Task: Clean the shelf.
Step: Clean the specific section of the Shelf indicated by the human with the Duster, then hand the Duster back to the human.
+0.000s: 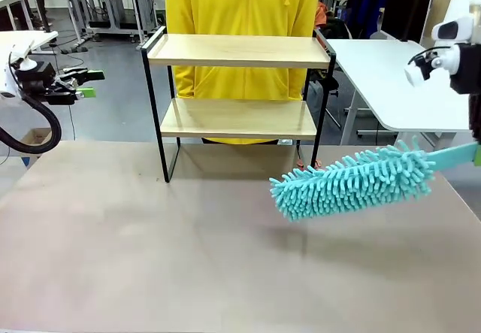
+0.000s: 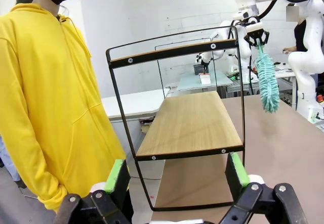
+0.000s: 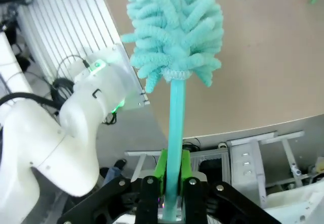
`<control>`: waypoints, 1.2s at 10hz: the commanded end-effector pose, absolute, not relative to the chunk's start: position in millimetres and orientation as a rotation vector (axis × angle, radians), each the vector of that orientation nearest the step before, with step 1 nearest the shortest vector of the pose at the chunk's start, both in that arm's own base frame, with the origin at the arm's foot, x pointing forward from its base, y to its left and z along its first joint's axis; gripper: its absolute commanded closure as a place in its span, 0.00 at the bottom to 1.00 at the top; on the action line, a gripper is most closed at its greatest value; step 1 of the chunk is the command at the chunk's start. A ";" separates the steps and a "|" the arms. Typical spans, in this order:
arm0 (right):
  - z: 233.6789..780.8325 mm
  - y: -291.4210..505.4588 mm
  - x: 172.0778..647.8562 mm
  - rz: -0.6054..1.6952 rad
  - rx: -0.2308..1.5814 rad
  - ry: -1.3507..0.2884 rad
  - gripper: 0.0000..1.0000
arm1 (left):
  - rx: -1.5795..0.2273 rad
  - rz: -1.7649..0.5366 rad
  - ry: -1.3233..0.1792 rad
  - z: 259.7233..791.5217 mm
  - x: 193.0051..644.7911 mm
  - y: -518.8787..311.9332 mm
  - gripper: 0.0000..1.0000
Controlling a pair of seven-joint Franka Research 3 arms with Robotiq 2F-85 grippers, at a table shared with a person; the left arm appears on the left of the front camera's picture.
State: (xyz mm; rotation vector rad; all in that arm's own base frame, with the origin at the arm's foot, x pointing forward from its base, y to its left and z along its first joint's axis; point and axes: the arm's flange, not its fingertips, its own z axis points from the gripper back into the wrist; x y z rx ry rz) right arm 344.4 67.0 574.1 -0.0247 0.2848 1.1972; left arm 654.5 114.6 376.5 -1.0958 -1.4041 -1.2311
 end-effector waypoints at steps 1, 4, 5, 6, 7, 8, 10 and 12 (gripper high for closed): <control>585.1 73.2 351.2 1.271 -0.050 0.305 0.87 | -1.095 -1.236 -1.406 380.2 652.6 114.1 0.00; 574.1 67.0 344.4 1.197 -0.025 0.285 0.87 | -1.095 -1.236 -1.406 380.2 652.6 114.1 0.00; 574.1 67.0 344.4 1.197 -0.025 0.285 0.87 | -1.095 -1.236 -1.406 380.2 652.6 114.1 0.00; 574.1 67.0 344.4 1.197 -0.025 0.285 0.87 | -1.095 -1.236 -1.406 380.2 652.6 114.1 0.00; 574.1 67.0 344.4 1.197 -0.025 0.285 0.87 | -1.095 -1.236 -1.406 380.2 652.6 114.1 0.00; 574.1 67.0 344.4 1.197 -0.025 0.285 0.87 | -1.095 -1.236 -1.406 380.2 652.6 114.1 0.00; 574.1 67.0 344.4 1.197 -0.025 0.285 0.87 | -1.095 -1.236 -1.406 380.2 652.6 114.1 0.00; 577.1 68.5 346.9 1.213 -0.029 0.304 0.87 | -1.096 -1.231 -1.404 376.5 654.5 114.6 0.00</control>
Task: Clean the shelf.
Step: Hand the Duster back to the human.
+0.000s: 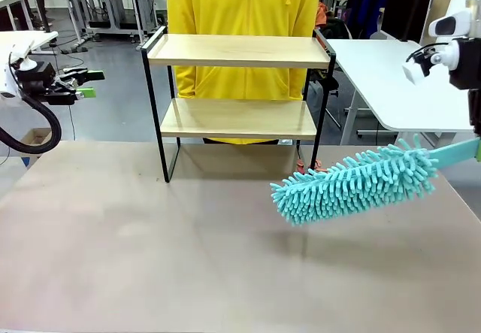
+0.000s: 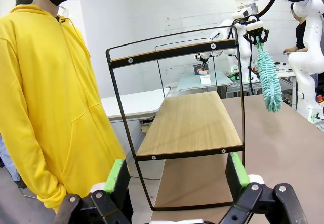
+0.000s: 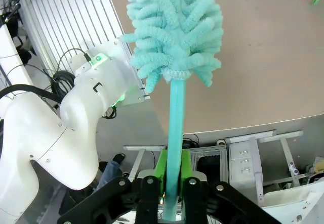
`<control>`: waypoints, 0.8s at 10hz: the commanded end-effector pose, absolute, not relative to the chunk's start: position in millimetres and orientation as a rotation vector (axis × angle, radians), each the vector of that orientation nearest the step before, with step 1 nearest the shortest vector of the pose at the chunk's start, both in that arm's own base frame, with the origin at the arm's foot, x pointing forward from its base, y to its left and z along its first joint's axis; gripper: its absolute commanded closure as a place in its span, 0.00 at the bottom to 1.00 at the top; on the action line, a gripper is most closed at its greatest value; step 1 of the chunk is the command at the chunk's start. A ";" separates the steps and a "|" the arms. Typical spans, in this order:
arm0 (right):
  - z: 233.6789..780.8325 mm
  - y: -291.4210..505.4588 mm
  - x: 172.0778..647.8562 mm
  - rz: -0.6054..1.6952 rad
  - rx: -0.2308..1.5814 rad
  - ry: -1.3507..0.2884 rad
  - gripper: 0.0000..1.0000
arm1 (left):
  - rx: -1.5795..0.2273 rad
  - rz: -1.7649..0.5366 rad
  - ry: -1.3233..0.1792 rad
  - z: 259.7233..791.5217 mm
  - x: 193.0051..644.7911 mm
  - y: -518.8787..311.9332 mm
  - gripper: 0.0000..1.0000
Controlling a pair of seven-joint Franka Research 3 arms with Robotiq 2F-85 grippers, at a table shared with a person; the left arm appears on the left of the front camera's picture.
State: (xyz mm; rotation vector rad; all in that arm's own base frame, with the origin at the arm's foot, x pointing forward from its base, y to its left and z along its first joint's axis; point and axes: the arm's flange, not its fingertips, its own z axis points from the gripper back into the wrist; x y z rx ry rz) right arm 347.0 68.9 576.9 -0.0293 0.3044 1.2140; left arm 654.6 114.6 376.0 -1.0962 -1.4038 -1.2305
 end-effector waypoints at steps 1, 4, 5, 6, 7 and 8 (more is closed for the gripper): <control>574.2 62.1 358.9 1.291 0.007 0.200 0.87 | -1.071 -1.236 -1.353 381.5 649.9 115.3 0.00; 556.2 58.4 411.8 1.464 0.125 -0.053 0.87 | -0.981 -1.248 -1.329 397.6 565.7 118.4 0.00; 546.1 61.8 421.7 1.491 0.134 -0.112 0.87 | -0.964 -1.236 -1.337 401.8 530.2 116.6 0.00; 535.1 65.0 430.3 1.523 0.153 -0.185 0.87 | -0.961 -1.224 -1.342 405.5 496.1 112.5 0.00; 524.3 65.5 437.5 1.551 0.175 -0.253 0.87 | -0.954 -1.203 -1.348 405.4 467.0 104.8 0.00; 513.6 66.6 442.0 1.614 0.213 -0.350 0.87 | -0.966 -1.160 -1.352 402.1 439.0 91.6 0.00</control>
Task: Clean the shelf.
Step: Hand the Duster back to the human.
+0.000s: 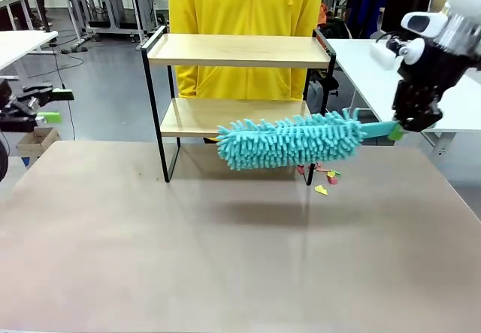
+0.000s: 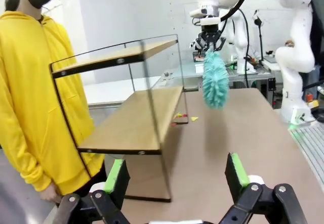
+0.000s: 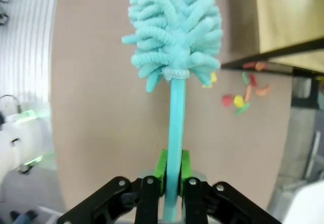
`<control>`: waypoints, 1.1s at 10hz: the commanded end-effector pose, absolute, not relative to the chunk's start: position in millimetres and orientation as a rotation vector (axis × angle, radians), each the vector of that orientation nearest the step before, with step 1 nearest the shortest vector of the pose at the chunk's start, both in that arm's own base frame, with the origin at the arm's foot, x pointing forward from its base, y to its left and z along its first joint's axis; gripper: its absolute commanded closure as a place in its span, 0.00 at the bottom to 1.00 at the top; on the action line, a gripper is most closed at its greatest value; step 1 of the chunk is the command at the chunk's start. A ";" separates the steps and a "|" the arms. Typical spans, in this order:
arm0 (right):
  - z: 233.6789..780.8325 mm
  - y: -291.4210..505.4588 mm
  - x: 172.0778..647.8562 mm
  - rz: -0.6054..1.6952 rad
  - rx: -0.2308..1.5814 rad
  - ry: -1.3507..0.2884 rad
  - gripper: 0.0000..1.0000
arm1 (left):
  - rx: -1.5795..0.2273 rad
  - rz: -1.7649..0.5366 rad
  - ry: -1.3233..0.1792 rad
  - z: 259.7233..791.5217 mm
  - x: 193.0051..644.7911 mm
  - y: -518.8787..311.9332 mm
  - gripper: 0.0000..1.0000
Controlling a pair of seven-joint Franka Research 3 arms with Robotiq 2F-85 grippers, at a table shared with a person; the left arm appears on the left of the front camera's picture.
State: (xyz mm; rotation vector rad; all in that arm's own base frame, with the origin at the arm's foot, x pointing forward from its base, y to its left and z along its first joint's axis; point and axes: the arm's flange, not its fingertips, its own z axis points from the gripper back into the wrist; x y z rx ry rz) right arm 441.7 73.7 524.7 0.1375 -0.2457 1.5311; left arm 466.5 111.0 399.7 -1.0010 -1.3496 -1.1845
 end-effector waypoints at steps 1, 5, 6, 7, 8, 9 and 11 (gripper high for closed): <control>506.4 65.6 445.1 1.646 0.242 -0.395 0.87 | -0.986 -1.138 -1.362 394.5 424.5 70.8 0.00; 492.3 75.0 448.1 1.664 0.235 -0.444 0.87 | -1.091 -1.114 -1.282 364.6 399.0 -17.8 0.00; 492.6 72.3 450.5 1.692 0.228 -0.388 0.87 | -1.088 -1.182 -1.205 365.8 399.8 -25.1 0.00; 497.8 77.0 443.5 1.663 0.245 -0.411 0.87 | -1.096 -1.133 -1.266 358.2 394.9 -10.0 0.00; 497.8 77.0 443.5 1.663 0.245 -0.411 0.87 | -1.096 -1.133 -1.266 358.2 394.9 -10.0 0.00; 497.8 77.0 443.5 1.663 0.245 -0.411 0.87 | -1.096 -1.133 -1.266 358.2 394.9 -10.0 0.00; 497.8 77.0 443.5 1.663 0.245 -0.411 0.87 | -1.134 -1.247 -1.265 361.8 373.2 -52.6 0.00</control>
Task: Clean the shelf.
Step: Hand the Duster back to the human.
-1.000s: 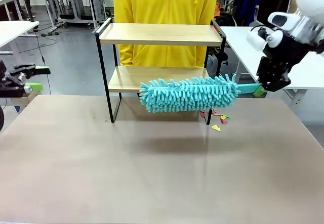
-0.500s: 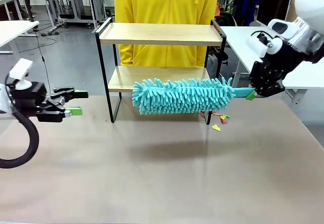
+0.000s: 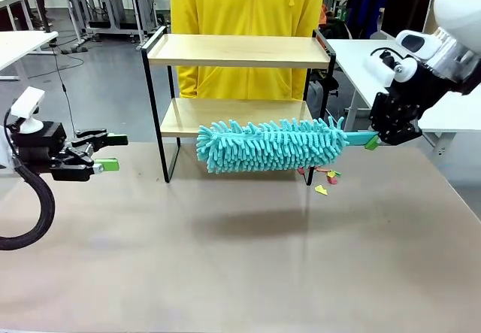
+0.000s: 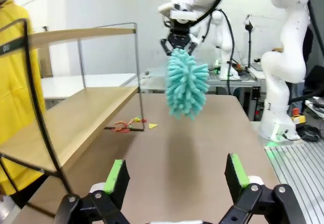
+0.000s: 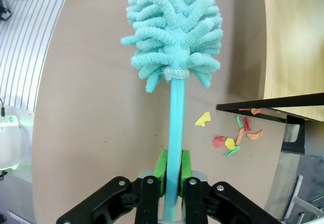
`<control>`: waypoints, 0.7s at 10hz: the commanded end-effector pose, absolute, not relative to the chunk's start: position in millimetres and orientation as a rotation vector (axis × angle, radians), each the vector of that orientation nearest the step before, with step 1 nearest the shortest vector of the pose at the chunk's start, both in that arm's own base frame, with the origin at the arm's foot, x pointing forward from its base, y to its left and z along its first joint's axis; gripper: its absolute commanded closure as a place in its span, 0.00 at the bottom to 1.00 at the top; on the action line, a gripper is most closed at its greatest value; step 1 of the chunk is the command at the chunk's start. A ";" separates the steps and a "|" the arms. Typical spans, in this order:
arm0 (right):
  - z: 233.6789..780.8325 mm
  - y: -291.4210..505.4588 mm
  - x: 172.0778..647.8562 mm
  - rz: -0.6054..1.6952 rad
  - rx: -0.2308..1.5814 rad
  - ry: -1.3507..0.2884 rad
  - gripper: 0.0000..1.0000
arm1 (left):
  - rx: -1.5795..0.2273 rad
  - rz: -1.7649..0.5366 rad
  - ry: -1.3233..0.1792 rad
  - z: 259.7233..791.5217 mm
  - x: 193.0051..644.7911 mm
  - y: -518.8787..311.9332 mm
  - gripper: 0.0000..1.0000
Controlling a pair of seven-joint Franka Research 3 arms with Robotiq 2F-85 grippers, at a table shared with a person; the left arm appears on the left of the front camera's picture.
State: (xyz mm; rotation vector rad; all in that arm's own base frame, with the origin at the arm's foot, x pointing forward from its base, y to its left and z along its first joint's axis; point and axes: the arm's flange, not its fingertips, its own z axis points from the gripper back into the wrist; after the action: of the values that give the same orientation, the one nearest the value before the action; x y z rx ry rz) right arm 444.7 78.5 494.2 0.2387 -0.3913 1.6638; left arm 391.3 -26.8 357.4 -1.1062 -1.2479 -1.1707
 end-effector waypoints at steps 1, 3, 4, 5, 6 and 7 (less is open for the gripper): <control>497.8 77.0 443.5 1.663 0.245 -0.411 0.87 | -1.137 -1.284 -1.303 368.1 363.7 -73.5 0.00; 497.8 77.0 443.5 1.663 0.245 -0.411 0.87 | -1.146 -1.268 -1.342 374.2 361.9 -110.2 0.00; 497.8 77.0 443.5 1.663 0.245 -0.411 0.87 | -1.132 -1.253 -1.355 373.0 362.8 -126.0 0.00; 497.8 77.0 443.5 1.663 0.245 -0.411 0.87 | -1.112 -1.236 -1.374 371.8 366.4 -142.8 0.00; 497.8 77.0 443.5 1.663 0.245 -0.411 0.87 | -1.081 -1.223 -1.373 371.1 369.4 -162.1 0.00; 497.8 77.0 443.5 1.663 0.245 -0.411 0.87 | -1.065 -1.221 -1.367 371.2 371.0 -175.1 0.00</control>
State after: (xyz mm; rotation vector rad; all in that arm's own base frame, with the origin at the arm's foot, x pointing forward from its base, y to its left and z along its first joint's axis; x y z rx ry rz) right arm 444.4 78.4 495.1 0.2365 -0.3916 1.6638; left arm 382.3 -163.3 374.4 -1.1140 -1.3374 -1.2213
